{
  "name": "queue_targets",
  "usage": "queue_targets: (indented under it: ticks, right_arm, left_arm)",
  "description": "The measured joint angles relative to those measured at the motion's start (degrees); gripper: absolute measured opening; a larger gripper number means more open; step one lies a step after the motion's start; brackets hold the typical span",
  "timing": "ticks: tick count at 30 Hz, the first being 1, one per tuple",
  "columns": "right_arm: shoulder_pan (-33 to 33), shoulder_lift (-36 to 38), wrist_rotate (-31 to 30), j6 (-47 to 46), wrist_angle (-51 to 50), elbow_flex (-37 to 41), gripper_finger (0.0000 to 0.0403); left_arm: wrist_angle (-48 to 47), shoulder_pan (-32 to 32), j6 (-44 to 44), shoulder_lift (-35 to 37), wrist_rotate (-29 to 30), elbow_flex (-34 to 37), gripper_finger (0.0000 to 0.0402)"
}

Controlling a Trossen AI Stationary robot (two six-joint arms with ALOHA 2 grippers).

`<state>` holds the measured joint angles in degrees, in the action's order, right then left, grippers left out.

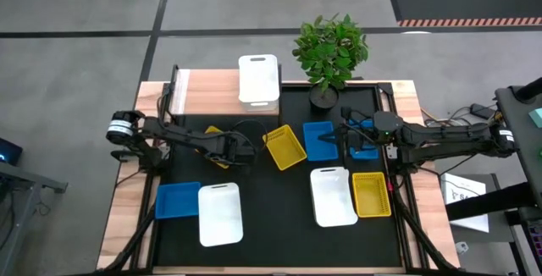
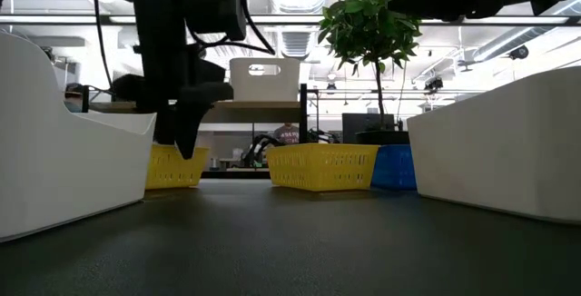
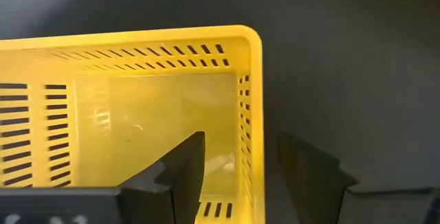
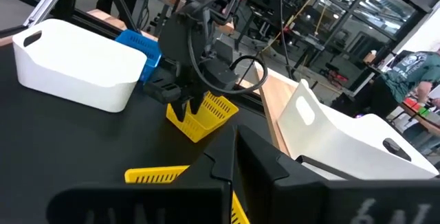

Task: Stack baskets on shelf by color
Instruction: Put the top left yellow bin on the shelf

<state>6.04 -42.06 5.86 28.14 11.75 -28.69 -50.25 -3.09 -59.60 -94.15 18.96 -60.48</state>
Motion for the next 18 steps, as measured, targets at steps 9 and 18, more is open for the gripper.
queue_targets:
  ticks: [9,18]
  right_arm:
    - [0.00,0.00,0.00,0.34,-0.02,0.00,0.0009]
    - [0.00,0.00,-0.02,-0.05,-1.26,-0.02,0.0009]
  left_arm:
    - [1.85,-0.02,0.28,-0.02,-0.07,1.76,0.0062]
    - [-2.97,-1.62,6.00,0.41,-1.67,-3.66,0.0002]
